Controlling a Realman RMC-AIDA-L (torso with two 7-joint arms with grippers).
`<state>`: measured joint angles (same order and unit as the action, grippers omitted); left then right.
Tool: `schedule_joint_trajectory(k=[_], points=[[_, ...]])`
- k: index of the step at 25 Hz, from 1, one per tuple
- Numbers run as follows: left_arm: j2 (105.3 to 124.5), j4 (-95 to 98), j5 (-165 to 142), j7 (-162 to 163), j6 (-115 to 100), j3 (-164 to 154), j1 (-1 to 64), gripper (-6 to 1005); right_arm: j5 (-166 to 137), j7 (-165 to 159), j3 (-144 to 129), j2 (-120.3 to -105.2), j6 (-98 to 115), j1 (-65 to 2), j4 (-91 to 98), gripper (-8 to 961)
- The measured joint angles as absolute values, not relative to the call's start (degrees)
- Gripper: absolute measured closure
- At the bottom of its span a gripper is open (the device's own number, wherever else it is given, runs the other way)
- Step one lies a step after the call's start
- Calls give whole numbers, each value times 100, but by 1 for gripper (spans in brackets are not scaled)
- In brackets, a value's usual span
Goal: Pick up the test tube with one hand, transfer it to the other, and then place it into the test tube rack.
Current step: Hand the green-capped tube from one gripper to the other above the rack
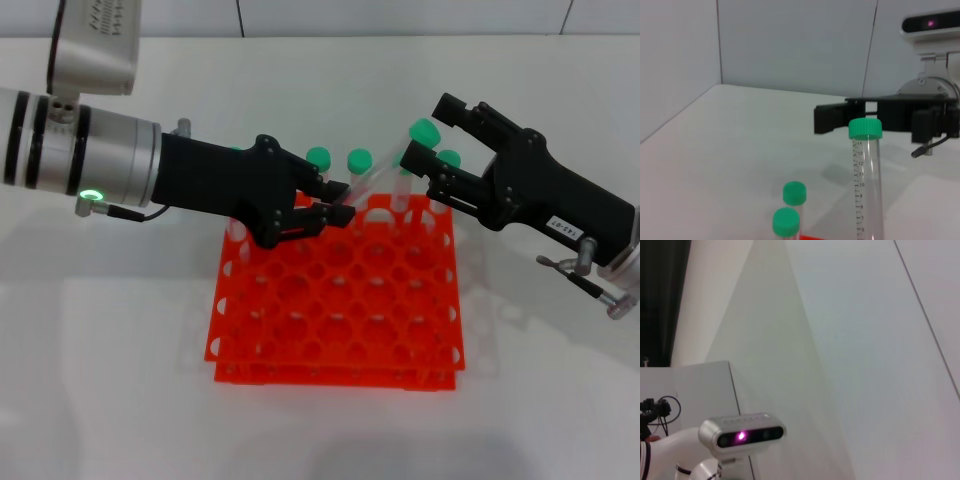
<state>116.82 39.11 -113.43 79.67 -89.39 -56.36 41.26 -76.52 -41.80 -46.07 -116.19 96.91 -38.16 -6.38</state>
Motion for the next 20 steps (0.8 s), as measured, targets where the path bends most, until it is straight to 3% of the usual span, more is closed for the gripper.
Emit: schedule_joint_trajectory(k=[20], points=[[11751, 3903, -11347, 7976, -8806, -5713, 4235, 801, -7683, -3833, -4377, -11618, 9620, -3876, -874, 196]])
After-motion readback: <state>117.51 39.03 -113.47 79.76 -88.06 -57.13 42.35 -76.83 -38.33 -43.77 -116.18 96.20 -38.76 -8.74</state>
